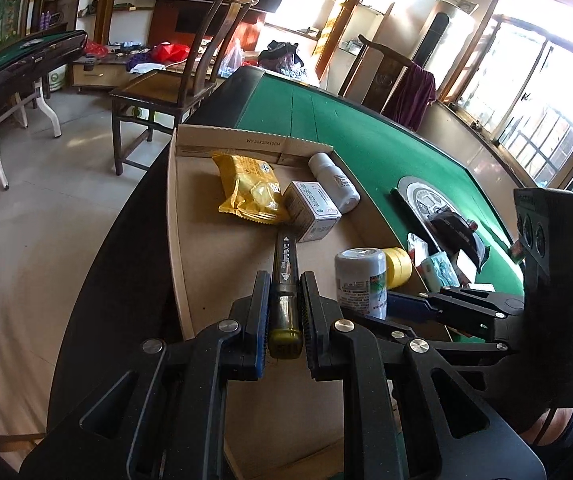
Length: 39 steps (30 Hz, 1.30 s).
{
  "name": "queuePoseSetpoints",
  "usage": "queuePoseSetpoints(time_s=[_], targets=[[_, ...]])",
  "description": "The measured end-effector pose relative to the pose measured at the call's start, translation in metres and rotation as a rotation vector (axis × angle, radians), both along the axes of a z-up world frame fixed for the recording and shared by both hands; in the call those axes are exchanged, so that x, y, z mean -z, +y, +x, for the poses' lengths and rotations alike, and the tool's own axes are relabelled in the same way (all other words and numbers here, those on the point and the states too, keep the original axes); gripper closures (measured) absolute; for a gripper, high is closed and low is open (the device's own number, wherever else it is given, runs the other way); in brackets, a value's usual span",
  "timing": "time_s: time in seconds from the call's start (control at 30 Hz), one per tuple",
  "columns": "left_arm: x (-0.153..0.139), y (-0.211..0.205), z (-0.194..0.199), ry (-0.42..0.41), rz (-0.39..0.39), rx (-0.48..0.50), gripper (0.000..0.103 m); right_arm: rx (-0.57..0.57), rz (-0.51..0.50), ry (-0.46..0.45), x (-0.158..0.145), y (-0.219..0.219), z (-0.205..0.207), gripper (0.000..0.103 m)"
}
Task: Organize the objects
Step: 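Carry the marker and white bottle over the cardboard tray with both tools, then open both tools to release the marker and bottle into the tray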
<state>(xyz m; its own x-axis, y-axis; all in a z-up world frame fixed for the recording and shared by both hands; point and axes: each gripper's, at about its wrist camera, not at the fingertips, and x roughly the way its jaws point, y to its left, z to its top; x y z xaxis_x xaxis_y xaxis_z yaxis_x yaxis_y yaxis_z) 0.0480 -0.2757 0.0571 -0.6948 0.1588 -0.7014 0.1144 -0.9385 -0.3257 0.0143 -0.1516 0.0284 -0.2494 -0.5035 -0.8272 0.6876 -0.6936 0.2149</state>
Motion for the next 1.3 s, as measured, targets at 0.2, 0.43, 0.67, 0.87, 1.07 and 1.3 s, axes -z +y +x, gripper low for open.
queuePoseSetpoints(time_s=[0.2,0.43,0.67,0.87,1.07,1.3], targets=[[0.005,0.002,-0.002,-0.026,-0.014,-0.012,0.089,-0.001,0.039,-0.048,0.008,-0.018,-0.014,0.069],[0.011,-0.002,-0.003,-0.039,0.007,-0.039,0.090,0.021,0.037,-0.106,0.015,-0.026,-0.030,0.069],[0.006,-0.014,0.006,-0.020,0.009,-0.087,0.090,0.004,0.038,-0.094,0.013,-0.044,-0.031,0.069],[0.002,-0.023,0.013,-0.015,0.019,-0.101,0.090,-0.028,0.044,-0.082,0.012,-0.057,-0.034,0.069],[0.003,-0.020,0.013,-0.022,0.023,-0.099,0.090,-0.038,0.035,-0.043,0.002,-0.050,-0.030,0.069],[0.000,-0.008,0.016,-0.022,0.010,-0.081,0.090,-0.030,-0.017,-0.042,-0.013,-0.027,-0.033,0.068]])
